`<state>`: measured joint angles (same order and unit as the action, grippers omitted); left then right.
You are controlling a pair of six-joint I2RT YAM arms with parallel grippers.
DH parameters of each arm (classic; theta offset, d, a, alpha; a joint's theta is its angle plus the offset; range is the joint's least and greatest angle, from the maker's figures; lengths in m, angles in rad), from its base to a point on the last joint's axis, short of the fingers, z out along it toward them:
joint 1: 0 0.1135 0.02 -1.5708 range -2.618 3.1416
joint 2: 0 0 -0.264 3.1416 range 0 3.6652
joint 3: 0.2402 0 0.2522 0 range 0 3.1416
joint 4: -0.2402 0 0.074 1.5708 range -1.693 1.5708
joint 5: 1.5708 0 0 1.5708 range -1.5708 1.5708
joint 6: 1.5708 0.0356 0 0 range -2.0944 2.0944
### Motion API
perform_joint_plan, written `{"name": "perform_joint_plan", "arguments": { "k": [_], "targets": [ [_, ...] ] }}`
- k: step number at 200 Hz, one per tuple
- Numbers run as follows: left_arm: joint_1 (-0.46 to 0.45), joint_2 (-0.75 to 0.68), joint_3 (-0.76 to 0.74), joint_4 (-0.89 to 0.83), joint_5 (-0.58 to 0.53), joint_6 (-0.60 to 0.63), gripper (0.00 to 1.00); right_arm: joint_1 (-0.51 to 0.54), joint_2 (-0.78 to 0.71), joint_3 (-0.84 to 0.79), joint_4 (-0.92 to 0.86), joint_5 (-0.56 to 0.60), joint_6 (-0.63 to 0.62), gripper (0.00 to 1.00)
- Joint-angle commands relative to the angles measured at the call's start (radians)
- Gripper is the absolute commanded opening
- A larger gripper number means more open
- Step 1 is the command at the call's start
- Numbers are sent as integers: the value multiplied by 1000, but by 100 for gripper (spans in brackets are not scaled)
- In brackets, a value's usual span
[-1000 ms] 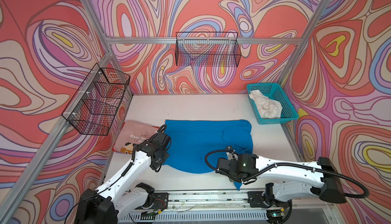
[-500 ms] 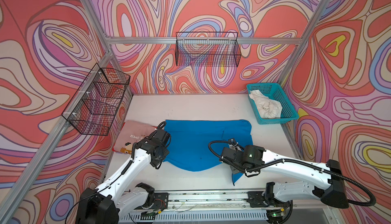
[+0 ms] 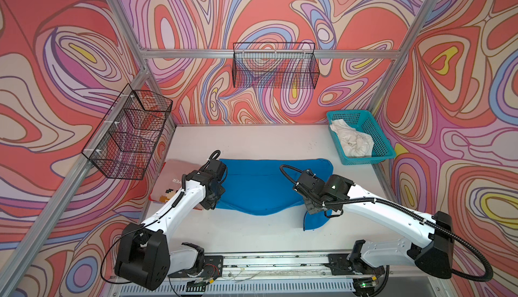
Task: Fold and stack the t-shirts
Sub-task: 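Fold the near hem over toward the far edge with both grippers, then lower the folded hem onto the shirt and open both grippers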
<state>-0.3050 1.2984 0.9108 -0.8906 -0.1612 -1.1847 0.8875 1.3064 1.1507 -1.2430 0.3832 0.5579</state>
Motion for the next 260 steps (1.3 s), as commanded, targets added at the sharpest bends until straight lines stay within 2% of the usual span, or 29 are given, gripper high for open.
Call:
{"name": "perform_joint_plan", "arguments": {
  "k": [1,32,88,260],
  "targets": [
    [15,39,60,-5,-29,19,0,-50,13,49,29,-13,-83,0],
    [29,99,93,-1,-23,27,0,-109,55,67,76,-53,-146,0],
    [55,170,118,24,-15,37,0,-158,113,102,127,-45,-192,0],
    [94,430,291,25,24,67,0,-228,312,224,147,41,-219,0]
  ]
}}
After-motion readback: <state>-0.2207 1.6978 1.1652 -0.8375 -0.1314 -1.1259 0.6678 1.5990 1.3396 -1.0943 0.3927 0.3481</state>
